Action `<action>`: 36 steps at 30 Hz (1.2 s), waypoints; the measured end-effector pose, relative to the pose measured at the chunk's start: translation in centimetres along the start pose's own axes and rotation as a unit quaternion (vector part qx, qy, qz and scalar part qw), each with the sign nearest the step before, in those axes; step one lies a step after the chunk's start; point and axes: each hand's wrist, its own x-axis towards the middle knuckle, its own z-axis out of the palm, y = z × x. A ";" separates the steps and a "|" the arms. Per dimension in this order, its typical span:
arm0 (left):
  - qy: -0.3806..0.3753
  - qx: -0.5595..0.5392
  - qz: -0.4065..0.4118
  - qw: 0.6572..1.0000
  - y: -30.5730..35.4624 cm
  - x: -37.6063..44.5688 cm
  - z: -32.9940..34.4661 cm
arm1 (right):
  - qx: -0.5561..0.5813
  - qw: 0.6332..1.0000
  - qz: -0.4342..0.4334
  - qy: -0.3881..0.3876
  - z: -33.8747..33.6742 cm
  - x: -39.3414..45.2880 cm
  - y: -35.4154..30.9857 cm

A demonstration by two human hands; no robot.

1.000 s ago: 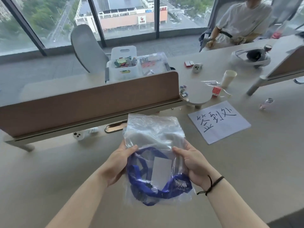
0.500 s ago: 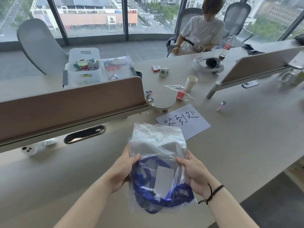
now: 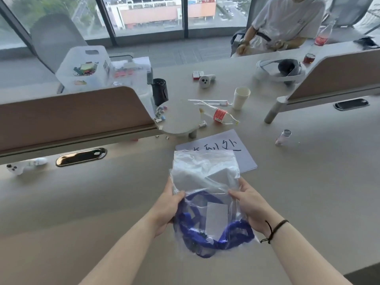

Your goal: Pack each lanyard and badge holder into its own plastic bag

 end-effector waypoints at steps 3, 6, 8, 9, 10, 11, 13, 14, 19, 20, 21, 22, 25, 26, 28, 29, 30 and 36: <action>0.012 -0.029 0.035 0.999 1.2 2.0 2.8 | 0.007 1.000 -0.013 -0.019 -3.6 2.4 -1.9; 0.027 -0.038 0.027 0.999 0.8 4.6 4.8 | -0.012 1.000 -0.003 -0.025 -6.1 5.6 -1.6; 0.046 -0.021 0.001 0.999 -0.5 6.8 5.9 | -0.035 0.999 0.020 -0.019 -6.9 7.8 -0.1; 0.053 -0.016 -0.017 0.998 -1.4 7.8 6.3 | -0.048 0.998 0.036 -0.014 -7.3 8.9 1.0; 0.058 -0.014 -0.032 0.998 -2.4 8.6 6.7 | -0.059 0.997 0.052 -0.010 -7.6 9.9 2.1; 0.060 -0.015 -0.042 0.997 -3.5 9.4 7.0 | -0.073 0.995 0.066 -0.005 -7.9 10.7 3.1; 0.070 -0.016 -0.055 0.996 -5.2 10.2 7.4 | -0.099 0.992 0.084 0.005 -8.1 11.4 4.8; 0.080 -0.019 -0.061 0.995 -5.8 10.3 7.6 | -0.104 0.990 0.090 0.011 -8.2 11.6 5.5; 0.148 0.002 -0.094 0.985 -6.8 10.5 8.0 | -0.152 0.983 0.071 0.070 -8.5 11.4 6.9; 0.160 0.030 -0.096 0.982 -7.0 10.5 8.0 | -0.165 0.981 0.063 0.082 -8.4 11.3 7.0; 0.167 0.061 -0.100 0.979 -7.2 10.5 7.9 | -0.180 0.978 0.053 0.090 -8.3 11.2 7.1; 0.171 0.086 -0.103 0.976 -7.5 10.5 7.9 | -0.191 0.975 0.047 0.098 -8.1 11.0 7.1; 0.179 0.141 -0.110 0.968 -7.8 10.1 7.8 | -0.226 0.965 0.040 0.124 -7.5 10.4 7.0; 0.180 0.148 -0.108 0.966 -8.1 10.2 7.7 | -0.245 0.959 0.044 0.133 -7.4 10.4 7.1; 0.179 0.154 -0.110 0.965 -8.4 10.1 7.7 | -0.294 0.943 0.050 0.145 -7.1 10.2 7.2; 0.179 0.161 -0.111 0.964 -8.4 10.0 7.6 | -0.315 0.936 0.054 0.148 -6.9 10.1 7.0; 0.180 0.170 -0.107 0.963 -8.5 10.0 7.5 | -0.332 0.930 0.059 0.146 -6.9 10.1 7.1; 0.193 0.192 -0.078 0.959 -8.5 9.9 6.5 | -0.415 0.898 0.051 0.132 -6.7 9.4 6.4</action>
